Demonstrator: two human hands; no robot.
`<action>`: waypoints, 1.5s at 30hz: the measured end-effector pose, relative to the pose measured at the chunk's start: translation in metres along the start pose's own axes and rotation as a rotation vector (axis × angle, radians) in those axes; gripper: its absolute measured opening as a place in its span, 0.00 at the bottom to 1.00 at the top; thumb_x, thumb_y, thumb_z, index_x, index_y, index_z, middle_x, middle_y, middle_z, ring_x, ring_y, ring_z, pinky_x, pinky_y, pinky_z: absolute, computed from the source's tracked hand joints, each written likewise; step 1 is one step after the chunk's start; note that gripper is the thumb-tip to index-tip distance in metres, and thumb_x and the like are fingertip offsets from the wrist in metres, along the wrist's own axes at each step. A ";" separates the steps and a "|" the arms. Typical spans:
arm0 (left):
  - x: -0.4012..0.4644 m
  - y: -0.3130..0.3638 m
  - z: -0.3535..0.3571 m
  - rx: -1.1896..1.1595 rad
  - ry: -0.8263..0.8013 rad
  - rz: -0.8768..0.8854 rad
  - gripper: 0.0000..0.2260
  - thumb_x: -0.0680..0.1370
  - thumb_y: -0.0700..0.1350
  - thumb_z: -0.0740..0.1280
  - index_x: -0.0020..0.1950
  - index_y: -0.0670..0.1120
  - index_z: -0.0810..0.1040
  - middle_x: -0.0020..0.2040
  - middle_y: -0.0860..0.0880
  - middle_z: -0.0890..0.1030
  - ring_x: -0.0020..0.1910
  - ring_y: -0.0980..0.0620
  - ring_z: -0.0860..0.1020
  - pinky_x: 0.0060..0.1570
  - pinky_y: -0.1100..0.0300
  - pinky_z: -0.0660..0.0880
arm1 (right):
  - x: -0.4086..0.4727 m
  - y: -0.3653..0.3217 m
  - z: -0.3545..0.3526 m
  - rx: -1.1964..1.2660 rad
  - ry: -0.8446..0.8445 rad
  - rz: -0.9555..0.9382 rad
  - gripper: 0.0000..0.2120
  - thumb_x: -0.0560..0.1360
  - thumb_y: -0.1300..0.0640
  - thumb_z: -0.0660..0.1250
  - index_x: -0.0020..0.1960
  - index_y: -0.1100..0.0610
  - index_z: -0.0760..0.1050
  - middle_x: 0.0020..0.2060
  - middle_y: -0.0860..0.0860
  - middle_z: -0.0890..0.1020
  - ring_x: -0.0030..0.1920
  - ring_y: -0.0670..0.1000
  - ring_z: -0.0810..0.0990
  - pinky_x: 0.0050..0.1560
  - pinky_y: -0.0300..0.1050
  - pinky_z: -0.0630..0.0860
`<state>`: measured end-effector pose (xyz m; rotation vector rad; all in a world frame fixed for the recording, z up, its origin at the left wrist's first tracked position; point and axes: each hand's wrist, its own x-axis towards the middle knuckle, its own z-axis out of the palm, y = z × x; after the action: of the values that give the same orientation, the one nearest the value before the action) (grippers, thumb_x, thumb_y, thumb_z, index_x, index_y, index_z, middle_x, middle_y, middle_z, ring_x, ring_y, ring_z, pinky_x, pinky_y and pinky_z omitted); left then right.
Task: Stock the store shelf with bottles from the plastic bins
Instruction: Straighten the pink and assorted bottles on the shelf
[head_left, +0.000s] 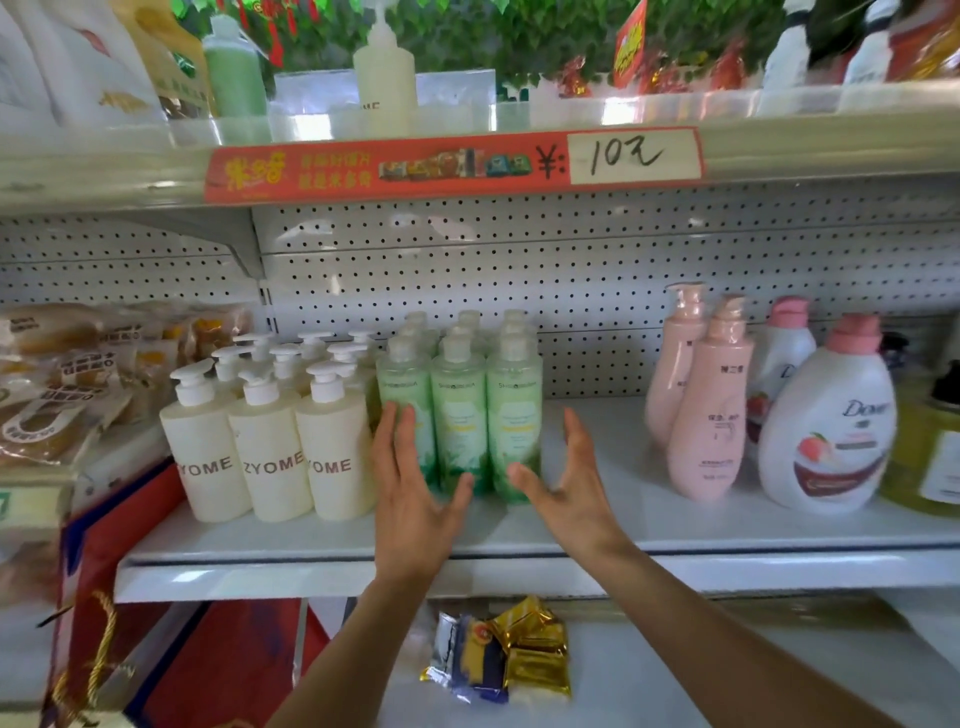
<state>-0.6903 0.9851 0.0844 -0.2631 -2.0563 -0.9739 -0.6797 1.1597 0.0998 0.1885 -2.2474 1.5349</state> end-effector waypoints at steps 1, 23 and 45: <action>-0.003 0.006 0.001 -0.002 0.012 0.038 0.38 0.74 0.50 0.71 0.78 0.50 0.52 0.78 0.53 0.51 0.77 0.55 0.52 0.74 0.53 0.58 | -0.006 0.004 -0.011 -0.036 0.041 -0.020 0.42 0.75 0.49 0.70 0.78 0.49 0.48 0.75 0.46 0.57 0.75 0.46 0.55 0.72 0.43 0.55; -0.027 0.151 0.109 -0.531 -0.747 -0.224 0.32 0.78 0.34 0.62 0.78 0.54 0.55 0.76 0.54 0.61 0.72 0.57 0.65 0.71 0.55 0.66 | 0.000 0.043 -0.137 -0.233 0.279 0.074 0.33 0.71 0.49 0.74 0.70 0.55 0.63 0.64 0.51 0.69 0.63 0.48 0.70 0.62 0.50 0.72; 0.022 0.111 0.121 -0.515 -0.426 -0.525 0.29 0.78 0.31 0.56 0.76 0.49 0.60 0.70 0.47 0.71 0.69 0.51 0.69 0.71 0.54 0.65 | 0.080 0.042 -0.062 -0.278 0.132 0.089 0.24 0.69 0.52 0.75 0.58 0.57 0.68 0.51 0.53 0.78 0.51 0.53 0.79 0.50 0.54 0.79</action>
<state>-0.7217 1.1446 0.1185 -0.2090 -2.2707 -1.9132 -0.7502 1.2424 0.1151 -0.0916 -2.3578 1.2193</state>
